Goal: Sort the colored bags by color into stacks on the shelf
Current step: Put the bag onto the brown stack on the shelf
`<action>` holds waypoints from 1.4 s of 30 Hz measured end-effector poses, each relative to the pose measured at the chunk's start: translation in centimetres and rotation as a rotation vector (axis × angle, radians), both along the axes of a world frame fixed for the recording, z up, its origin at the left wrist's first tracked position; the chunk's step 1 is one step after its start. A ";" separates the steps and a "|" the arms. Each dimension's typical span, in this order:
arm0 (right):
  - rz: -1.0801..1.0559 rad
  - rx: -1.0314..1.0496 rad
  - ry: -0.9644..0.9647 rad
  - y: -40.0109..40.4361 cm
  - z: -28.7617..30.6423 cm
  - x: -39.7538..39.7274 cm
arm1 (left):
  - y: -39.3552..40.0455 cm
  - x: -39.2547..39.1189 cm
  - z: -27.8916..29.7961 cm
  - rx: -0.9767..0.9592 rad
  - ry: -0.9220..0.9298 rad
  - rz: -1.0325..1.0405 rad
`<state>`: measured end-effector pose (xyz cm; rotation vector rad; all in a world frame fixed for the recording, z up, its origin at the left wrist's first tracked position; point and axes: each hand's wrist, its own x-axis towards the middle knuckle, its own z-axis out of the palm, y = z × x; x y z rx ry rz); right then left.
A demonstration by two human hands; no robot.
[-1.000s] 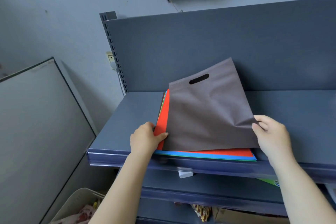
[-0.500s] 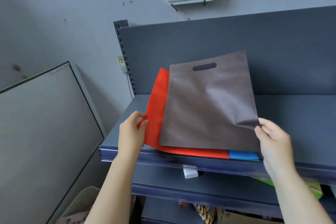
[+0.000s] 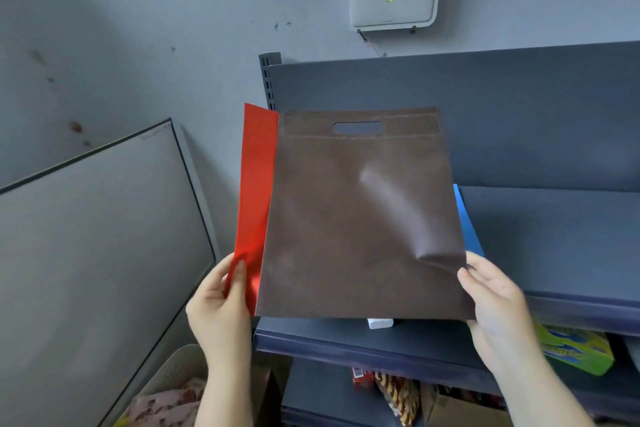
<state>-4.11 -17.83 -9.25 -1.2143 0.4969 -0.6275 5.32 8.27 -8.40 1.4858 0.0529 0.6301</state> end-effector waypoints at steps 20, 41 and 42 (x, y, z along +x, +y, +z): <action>0.501 0.090 -0.010 13.0 0.9 -12.1 | 12.3 -26.0 -0.7 -0.227 -0.078 0.473; 1.176 0.178 -0.093 37.8 2.2 -24.0 | 29.1 -55.9 0.2 -0.130 -0.195 1.202; 1.182 0.167 -0.107 38.9 2.5 -24.2 | 29.9 -56.5 0.3 -0.124 -0.191 1.219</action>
